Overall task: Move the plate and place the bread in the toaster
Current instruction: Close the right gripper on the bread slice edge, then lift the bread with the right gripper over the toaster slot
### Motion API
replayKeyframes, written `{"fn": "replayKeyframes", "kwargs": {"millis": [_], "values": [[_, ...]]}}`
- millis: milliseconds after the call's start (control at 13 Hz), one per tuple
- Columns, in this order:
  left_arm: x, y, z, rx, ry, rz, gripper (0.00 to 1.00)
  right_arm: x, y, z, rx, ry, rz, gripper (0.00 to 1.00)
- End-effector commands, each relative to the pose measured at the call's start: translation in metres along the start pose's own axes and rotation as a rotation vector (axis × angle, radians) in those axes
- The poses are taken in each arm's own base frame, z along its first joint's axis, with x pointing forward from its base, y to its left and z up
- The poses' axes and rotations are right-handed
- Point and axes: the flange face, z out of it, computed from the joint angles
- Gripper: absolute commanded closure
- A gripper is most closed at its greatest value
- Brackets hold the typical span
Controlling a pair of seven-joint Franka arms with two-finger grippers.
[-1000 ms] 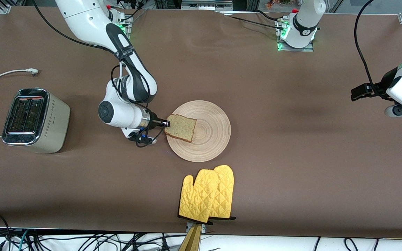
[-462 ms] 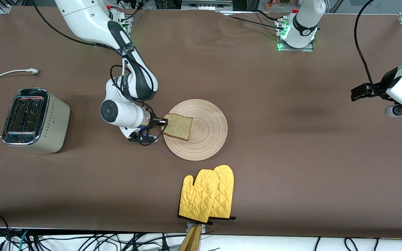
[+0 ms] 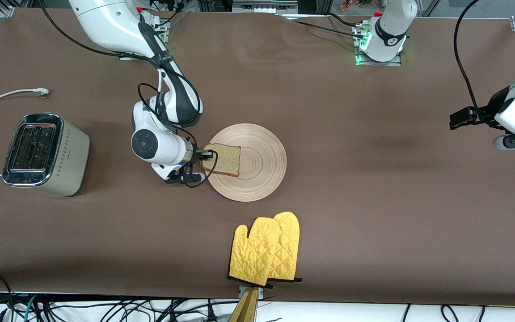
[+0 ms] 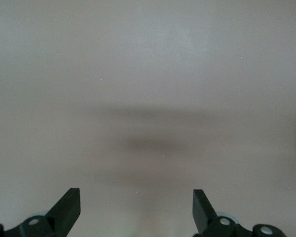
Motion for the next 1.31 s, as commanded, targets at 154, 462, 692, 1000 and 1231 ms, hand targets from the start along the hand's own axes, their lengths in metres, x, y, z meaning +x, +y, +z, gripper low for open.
{"fn": "replayKeyframes", "kwargs": {"millis": [154, 462, 692, 1000, 1231], "values": [[0.0, -0.003, -0.003, -0.017, -0.008, 0.016, 0.0, -0.003, 0.002, -0.002, -0.119, 0.003, -0.058, 1.0], [0.0, -0.003, -0.003, -0.017, -0.008, 0.016, 0.0, 0.003, 0.023, -0.018, -0.156, 0.003, -0.047, 1.0], [0.0, -0.003, -0.003, -0.017, -0.008, 0.016, 0.0, 0.008, 0.054, -0.091, -0.181, -0.041, 0.007, 1.0], [0.0, -0.003, -0.003, -0.017, -0.008, 0.016, 0.0, -0.008, 0.092, -0.178, -0.206, -0.132, 0.099, 1.0], [0.001, -0.003, -0.001, -0.017, -0.013, 0.017, 0.0, -0.032, 0.136, -0.235, -0.264, -0.138, 0.14, 1.0]]}}
